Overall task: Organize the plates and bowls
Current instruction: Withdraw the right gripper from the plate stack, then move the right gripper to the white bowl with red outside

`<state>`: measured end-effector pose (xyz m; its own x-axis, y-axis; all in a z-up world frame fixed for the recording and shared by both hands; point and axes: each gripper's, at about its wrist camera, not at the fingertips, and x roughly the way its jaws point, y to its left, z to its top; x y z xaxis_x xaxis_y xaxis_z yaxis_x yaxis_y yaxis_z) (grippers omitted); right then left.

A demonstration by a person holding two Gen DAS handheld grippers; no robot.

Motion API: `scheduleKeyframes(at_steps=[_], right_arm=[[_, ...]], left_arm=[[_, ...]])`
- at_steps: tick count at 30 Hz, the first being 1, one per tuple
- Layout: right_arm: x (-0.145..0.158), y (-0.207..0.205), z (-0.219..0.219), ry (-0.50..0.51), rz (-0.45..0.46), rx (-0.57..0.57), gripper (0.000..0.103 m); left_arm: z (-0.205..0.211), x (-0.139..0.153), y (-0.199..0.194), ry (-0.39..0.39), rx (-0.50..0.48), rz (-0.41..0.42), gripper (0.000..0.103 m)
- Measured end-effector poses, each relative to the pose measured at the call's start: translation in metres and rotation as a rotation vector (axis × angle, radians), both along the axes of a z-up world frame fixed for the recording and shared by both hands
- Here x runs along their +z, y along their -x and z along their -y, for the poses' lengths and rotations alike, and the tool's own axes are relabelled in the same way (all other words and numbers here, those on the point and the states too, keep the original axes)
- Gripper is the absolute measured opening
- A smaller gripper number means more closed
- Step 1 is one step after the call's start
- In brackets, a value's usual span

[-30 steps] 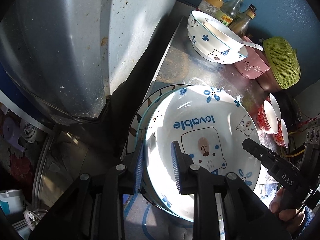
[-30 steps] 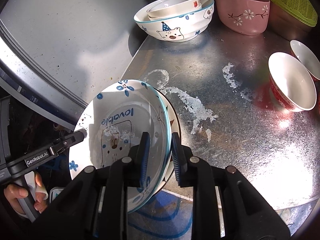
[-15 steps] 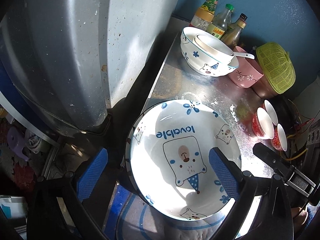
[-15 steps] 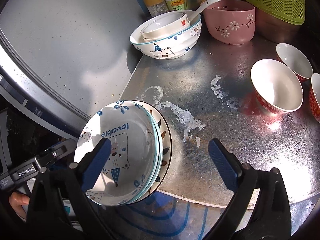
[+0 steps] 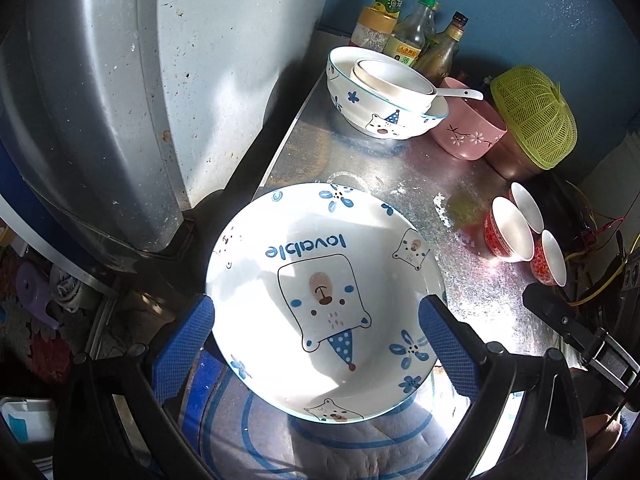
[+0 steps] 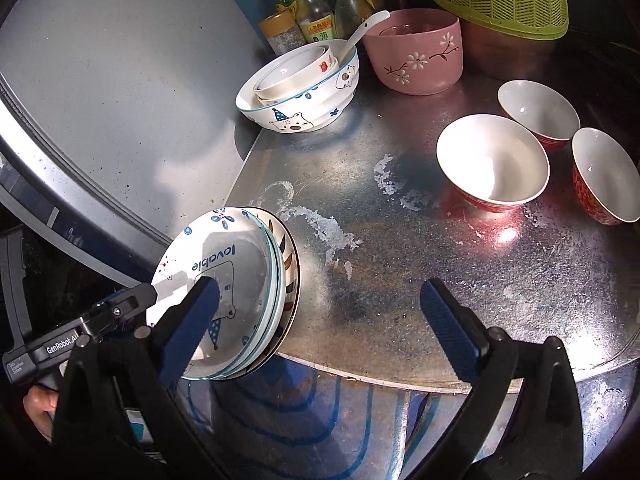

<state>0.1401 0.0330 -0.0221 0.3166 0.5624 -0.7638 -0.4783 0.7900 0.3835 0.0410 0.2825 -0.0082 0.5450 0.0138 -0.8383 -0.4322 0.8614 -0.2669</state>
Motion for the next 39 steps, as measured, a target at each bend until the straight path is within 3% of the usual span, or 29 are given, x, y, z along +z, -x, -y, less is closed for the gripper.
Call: scheduleKeyframes(at_steps=[25,39], right_arm=[[0.019,-0.002,0.147,-0.034,0.029,-0.228,0.102],[0.018,-0.015,0.206,-0.084,0.024,-0.276,0.102]], left_arm=[[0.123,0.022,-0.033,-0.041,-0.172,0.026,0.102],[0.176,0.022,-0.065,-0.036,-0.227,0.024,0.102]])
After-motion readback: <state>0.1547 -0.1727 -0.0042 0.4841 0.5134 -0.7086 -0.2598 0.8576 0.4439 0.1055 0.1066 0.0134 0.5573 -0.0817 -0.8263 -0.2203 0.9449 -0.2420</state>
